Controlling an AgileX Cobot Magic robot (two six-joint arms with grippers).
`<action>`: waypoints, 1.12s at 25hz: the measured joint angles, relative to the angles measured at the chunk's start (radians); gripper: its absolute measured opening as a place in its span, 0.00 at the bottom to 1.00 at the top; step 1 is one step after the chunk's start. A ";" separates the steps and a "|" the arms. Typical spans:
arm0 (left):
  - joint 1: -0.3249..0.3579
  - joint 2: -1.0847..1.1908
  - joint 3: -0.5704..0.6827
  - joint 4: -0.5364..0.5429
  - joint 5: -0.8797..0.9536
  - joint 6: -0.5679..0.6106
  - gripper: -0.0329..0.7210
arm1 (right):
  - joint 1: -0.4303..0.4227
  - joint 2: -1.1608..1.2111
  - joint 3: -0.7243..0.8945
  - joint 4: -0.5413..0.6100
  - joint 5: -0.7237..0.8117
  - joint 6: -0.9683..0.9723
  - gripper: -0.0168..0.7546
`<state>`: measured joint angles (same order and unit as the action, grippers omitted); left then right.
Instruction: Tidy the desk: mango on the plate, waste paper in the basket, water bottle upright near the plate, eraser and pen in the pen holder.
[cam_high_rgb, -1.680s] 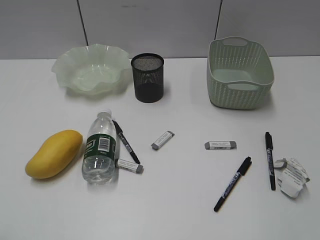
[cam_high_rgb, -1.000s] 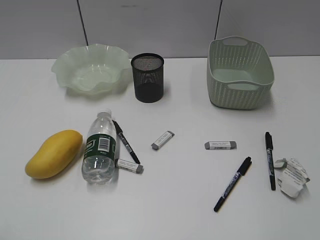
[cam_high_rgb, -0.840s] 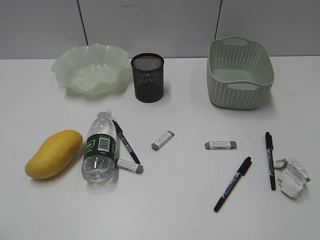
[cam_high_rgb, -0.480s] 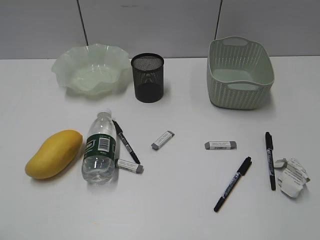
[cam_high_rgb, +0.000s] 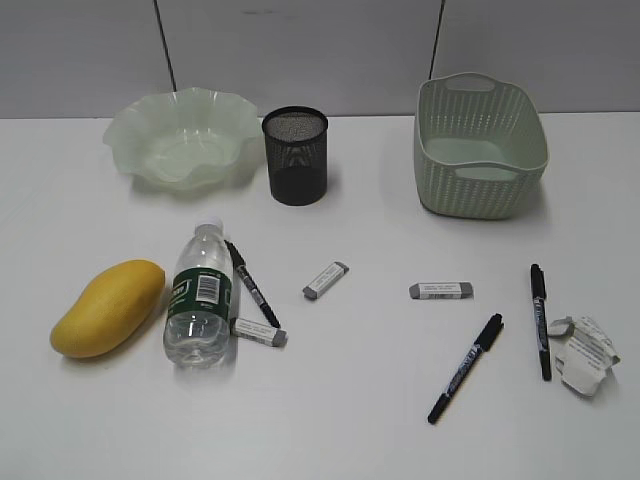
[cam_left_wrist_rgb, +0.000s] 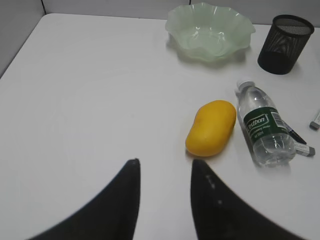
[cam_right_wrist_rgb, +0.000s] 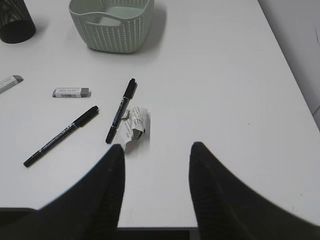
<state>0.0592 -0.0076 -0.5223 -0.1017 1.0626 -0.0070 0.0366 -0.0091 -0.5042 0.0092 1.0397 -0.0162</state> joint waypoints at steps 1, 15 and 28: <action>0.000 0.000 0.000 0.000 0.000 0.000 0.51 | 0.000 0.000 0.000 0.000 0.000 0.000 0.48; 0.000 0.000 0.000 0.000 0.000 0.000 0.63 | 0.000 0.000 0.000 0.000 0.000 0.001 0.48; 0.000 0.238 0.000 -0.002 0.000 0.016 0.63 | 0.000 0.000 0.000 0.000 0.000 0.001 0.48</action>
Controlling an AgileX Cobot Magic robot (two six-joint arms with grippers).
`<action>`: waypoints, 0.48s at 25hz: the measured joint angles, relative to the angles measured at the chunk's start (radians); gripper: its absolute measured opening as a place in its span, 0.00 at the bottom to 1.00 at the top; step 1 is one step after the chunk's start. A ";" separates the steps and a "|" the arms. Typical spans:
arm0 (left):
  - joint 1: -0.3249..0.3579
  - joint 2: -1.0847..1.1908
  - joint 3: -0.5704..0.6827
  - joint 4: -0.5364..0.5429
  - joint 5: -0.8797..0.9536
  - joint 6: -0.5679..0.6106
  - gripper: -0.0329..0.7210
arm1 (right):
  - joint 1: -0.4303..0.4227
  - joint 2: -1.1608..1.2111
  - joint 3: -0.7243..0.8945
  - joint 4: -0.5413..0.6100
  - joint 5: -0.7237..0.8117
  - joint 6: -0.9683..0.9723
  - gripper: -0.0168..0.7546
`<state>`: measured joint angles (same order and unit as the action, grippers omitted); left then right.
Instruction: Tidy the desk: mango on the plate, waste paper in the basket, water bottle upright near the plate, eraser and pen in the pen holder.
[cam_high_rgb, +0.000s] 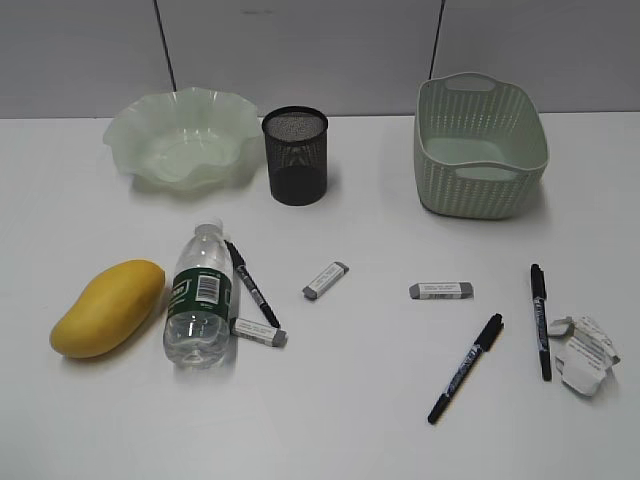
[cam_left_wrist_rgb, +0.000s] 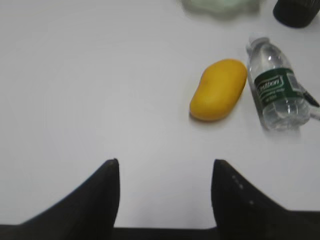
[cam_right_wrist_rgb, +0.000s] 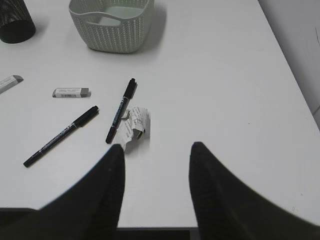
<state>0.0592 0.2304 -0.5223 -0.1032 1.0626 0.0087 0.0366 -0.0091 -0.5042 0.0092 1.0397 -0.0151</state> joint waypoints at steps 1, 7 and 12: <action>0.000 0.050 0.000 -0.007 0.000 0.015 0.63 | 0.000 0.000 0.000 0.000 0.000 0.000 0.48; 0.000 0.379 -0.007 -0.065 -0.004 0.118 0.63 | 0.000 0.000 0.000 0.000 0.000 0.000 0.48; -0.067 0.647 -0.101 -0.121 -0.039 0.227 0.71 | 0.000 0.000 0.000 0.001 0.000 0.000 0.48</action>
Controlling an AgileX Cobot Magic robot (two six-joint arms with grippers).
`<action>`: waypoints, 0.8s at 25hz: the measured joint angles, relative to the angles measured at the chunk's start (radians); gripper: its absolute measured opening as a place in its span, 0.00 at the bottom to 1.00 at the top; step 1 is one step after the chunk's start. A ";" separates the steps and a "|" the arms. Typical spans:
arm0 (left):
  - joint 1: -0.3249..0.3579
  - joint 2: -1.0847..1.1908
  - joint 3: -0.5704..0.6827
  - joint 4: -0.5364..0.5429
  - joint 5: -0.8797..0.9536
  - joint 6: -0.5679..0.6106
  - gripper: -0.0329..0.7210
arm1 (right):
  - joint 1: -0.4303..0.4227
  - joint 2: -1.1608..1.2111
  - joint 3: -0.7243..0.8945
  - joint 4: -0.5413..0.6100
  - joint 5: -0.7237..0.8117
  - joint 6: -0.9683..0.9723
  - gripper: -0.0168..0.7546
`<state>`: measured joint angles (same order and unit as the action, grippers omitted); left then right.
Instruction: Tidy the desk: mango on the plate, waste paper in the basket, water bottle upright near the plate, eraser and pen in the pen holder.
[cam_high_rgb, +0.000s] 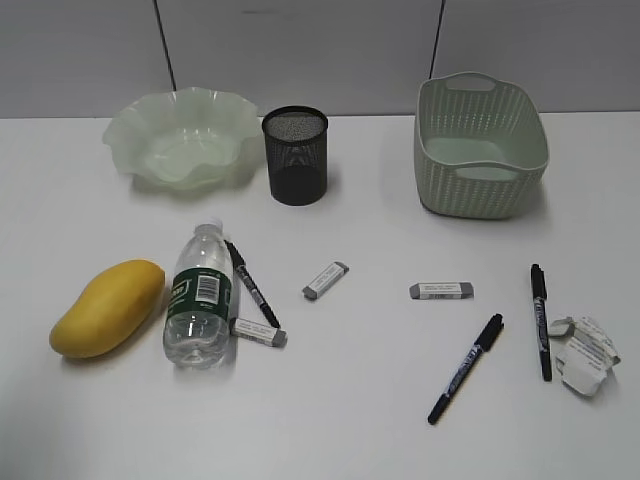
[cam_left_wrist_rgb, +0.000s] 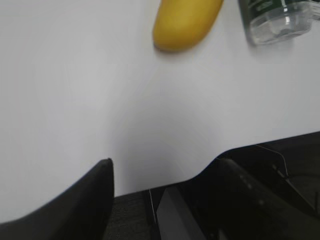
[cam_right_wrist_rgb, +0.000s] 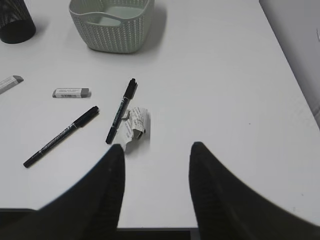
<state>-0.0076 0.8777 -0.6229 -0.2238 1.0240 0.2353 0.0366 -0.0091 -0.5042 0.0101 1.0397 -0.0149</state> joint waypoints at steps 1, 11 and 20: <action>-0.035 0.042 -0.028 0.000 -0.011 0.008 0.74 | 0.000 0.000 0.000 0.000 0.000 0.000 0.48; -0.292 0.451 -0.264 0.136 -0.137 0.027 0.83 | 0.000 0.000 0.000 0.000 0.000 0.002 0.48; -0.298 0.761 -0.317 0.171 -0.191 0.031 0.84 | 0.000 0.000 0.000 0.000 0.000 0.003 0.48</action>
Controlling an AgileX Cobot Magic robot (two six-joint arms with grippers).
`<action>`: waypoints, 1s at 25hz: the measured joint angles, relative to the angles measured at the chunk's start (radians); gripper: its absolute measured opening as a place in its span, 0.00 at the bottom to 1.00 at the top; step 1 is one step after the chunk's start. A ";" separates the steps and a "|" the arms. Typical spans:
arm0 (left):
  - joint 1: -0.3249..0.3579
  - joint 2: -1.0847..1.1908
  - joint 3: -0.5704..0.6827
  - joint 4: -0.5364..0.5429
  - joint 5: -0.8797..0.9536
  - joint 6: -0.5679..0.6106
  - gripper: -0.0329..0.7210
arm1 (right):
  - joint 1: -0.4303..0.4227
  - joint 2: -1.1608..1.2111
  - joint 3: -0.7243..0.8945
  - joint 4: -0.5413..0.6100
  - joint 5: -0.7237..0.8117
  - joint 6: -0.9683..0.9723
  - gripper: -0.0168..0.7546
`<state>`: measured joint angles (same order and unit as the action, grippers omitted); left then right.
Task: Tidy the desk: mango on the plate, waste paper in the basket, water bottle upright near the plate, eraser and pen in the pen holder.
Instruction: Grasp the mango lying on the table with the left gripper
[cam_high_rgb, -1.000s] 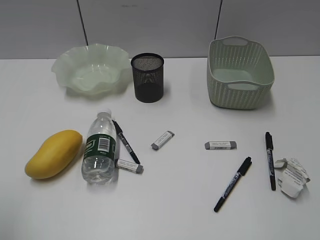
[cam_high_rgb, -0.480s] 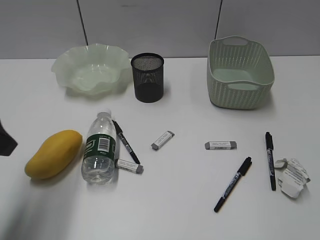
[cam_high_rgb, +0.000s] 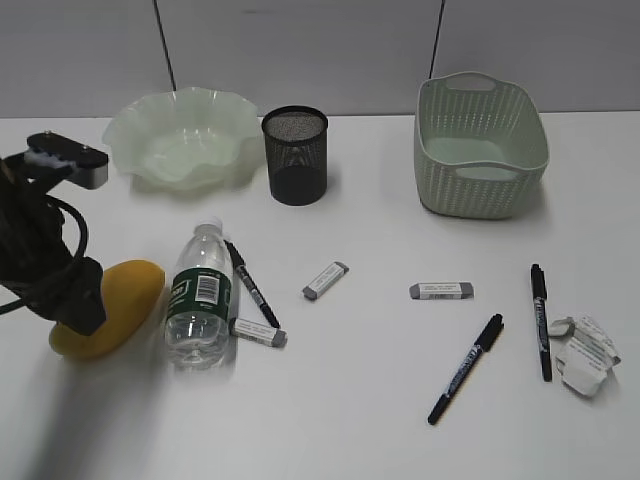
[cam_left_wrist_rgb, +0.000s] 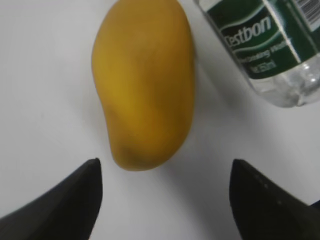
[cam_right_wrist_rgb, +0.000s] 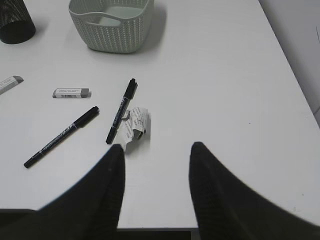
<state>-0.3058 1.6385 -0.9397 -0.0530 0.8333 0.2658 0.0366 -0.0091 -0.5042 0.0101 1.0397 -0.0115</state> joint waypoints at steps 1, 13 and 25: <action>0.000 0.018 0.000 0.014 -0.013 0.000 0.84 | 0.000 0.000 0.000 0.000 0.000 0.000 0.48; 0.000 0.073 -0.001 0.038 -0.123 0.000 0.84 | 0.000 0.000 0.000 0.000 0.000 0.001 0.48; 0.000 0.157 -0.002 0.029 -0.129 0.001 0.84 | 0.000 0.000 0.000 0.000 0.000 0.001 0.48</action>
<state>-0.3058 1.7956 -0.9421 -0.0239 0.7045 0.2669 0.0366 -0.0091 -0.5042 0.0101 1.0397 -0.0106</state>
